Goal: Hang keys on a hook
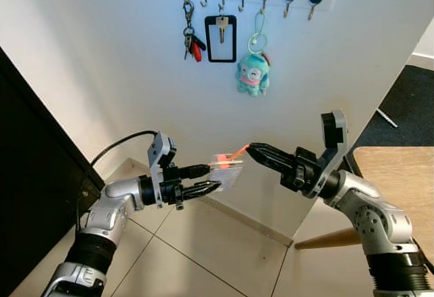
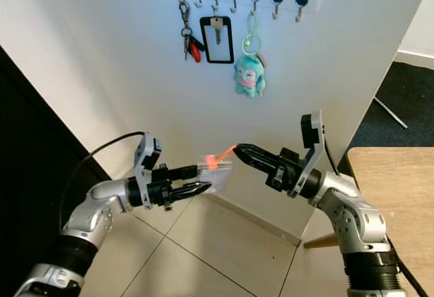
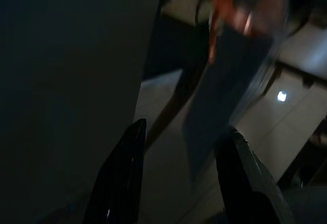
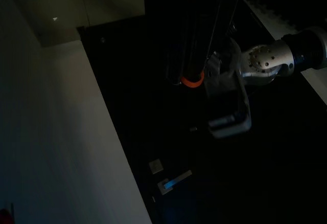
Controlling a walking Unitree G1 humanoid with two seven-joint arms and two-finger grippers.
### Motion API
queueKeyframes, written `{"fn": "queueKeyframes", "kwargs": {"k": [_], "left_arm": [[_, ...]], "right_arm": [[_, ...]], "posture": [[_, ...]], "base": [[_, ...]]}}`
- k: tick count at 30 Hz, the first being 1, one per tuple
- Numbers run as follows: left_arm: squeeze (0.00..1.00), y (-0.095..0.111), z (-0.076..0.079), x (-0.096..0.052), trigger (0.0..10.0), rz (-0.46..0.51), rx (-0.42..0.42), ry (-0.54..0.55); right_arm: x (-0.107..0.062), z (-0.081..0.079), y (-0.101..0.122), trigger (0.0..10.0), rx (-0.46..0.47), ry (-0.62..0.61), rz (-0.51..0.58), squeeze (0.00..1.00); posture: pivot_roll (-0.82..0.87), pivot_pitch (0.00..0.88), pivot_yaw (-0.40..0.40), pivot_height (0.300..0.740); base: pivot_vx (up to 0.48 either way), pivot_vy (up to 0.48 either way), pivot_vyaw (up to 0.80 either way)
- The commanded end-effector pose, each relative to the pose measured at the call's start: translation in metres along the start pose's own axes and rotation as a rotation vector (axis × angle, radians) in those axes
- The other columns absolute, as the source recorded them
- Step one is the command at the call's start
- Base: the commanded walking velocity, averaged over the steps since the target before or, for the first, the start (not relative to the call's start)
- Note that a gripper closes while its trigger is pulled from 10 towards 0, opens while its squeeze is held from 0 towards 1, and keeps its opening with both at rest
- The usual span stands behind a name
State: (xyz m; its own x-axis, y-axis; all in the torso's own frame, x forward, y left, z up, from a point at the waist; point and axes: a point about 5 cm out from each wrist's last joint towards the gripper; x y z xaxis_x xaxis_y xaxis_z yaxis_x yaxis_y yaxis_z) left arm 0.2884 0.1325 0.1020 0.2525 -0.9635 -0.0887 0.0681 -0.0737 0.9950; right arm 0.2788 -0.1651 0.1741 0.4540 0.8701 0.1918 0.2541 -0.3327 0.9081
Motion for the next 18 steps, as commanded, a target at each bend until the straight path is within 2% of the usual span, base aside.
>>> {"fn": "queueKeyframes", "kwargs": {"k": [1,2,5,10,13,16,18], "left_arm": [[0.0,-0.016,-0.001,-0.014,10.0,-0.111,0.006,0.041],[0.0,-0.022,-0.003,-0.018,10.0,-0.146,0.004,0.058],[0.0,-0.025,-0.003,-0.02,10.0,-0.166,0.002,0.068],[0.0,-0.043,-0.012,-0.031,10.0,-0.266,-0.009,0.182],[0.0,-0.045,-0.013,-0.033,10.0,-0.285,-0.009,0.204],[0.0,-0.06,-0.025,-0.05,10.0,-0.365,-0.04,0.403],[0.0,-0.066,-0.028,-0.058,10.0,-0.404,-0.039,0.478]], "right_arm": [[-0.002,0.0,-0.004,0.0,0.009,-0.007,-0.008,0.0],[-0.003,0.0,-0.004,0.0,0.009,-0.01,-0.011,0.0],[-0.003,0.001,-0.004,0.0,0.009,-0.013,-0.012,0.0],[-0.002,0.006,-0.013,0.0,0.012,-0.065,-0.038,0.0],[-0.001,0.007,-0.015,0.0,0.013,-0.074,-0.044,0.0],[0.003,0.012,-0.022,0.0,0.011,-0.124,-0.046,0.0],[0.005,0.012,-0.022,0.0,0.012,-0.124,-0.033,0.0]], "posture": [[-0.15,0.06,0.088,0.74],[-0.15,0.061,0.089,0.74],[-0.15,0.061,0.089,0.74],[-0.15,0.061,0.09,0.74],[-0.14,0.061,0.09,0.74],[-0.14,0.06,0.091,0.74],[-0.14,0.06,0.091,0.74]], "base": [[0.0,0.0,0.0],[0.0,0.0,0.0],[0.0,0.0,0.0],[0.0,0.0,0.0],[0.0,0.0,0.0],[0.0,0.0,0.0],[0.0,0.0,0.0]]}}
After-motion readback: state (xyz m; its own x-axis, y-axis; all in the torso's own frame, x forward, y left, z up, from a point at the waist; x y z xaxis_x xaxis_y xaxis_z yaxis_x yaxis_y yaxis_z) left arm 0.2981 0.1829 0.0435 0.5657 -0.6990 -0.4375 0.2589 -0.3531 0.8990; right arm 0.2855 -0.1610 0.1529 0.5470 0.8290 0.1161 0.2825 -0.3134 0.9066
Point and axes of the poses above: a point about 5 cm out from each wrist's last joint towards the gripper, its own x axis pointing out of the wrist towards the gripper, its own y axis along the axis of the wrist's last joint, z = x × y, and after that the axes turned 6 degrees about x, right-handed
